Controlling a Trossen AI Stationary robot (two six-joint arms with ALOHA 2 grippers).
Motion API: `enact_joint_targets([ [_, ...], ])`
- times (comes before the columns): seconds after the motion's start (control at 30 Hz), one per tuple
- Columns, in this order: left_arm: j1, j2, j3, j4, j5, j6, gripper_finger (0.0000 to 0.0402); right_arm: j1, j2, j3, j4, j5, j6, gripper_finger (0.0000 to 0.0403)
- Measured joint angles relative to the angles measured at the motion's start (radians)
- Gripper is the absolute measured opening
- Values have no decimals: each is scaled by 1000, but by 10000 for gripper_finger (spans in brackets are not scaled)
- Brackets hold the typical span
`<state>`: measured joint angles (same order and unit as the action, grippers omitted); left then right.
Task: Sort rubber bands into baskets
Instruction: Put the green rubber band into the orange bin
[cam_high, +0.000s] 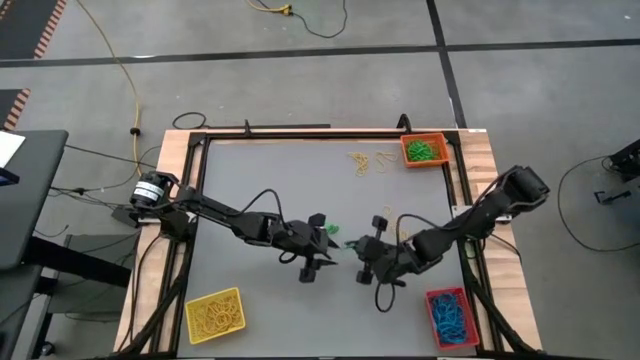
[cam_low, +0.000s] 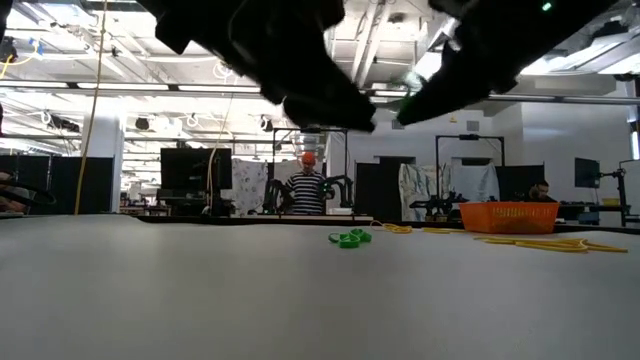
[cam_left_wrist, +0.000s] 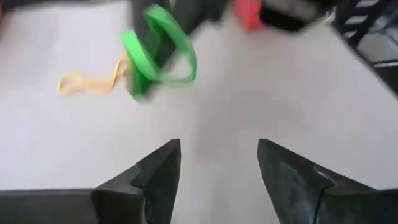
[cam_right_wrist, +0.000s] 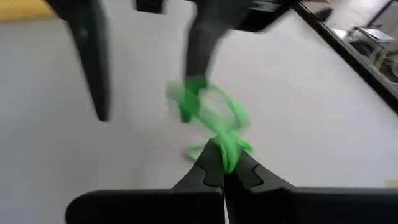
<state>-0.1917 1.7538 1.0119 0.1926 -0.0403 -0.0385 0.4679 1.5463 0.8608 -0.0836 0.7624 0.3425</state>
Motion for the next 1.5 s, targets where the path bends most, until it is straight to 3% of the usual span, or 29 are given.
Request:
enact_joint_targets([
  [0.23,-22,0,0,-122,-21,-119,206,-147,-95,0,-242,0,-15,17],
  [0.43,-94,0,0,-130,-77,-163,206,-360,-172,0,-408,-6,-75,17],
  [0.77,-232,0,0,-123,-273,-269,206,-830,-264,0,-478,-167,-295,17],
  [0.97,-293,0,0,-119,-371,-323,206,-1153,-278,0,-521,-276,-325,24],
  [1.1,-318,0,0,-119,-423,-339,206,-1311,-252,0,-531,-350,-341,33],
  [1.27,-322,0,0,-119,-446,-359,206,-1418,-199,0,-547,-363,-362,20],
  [1.5,-322,0,0,-119,-447,-366,206,-1427,-105,11,-546,-322,-385,38],
])
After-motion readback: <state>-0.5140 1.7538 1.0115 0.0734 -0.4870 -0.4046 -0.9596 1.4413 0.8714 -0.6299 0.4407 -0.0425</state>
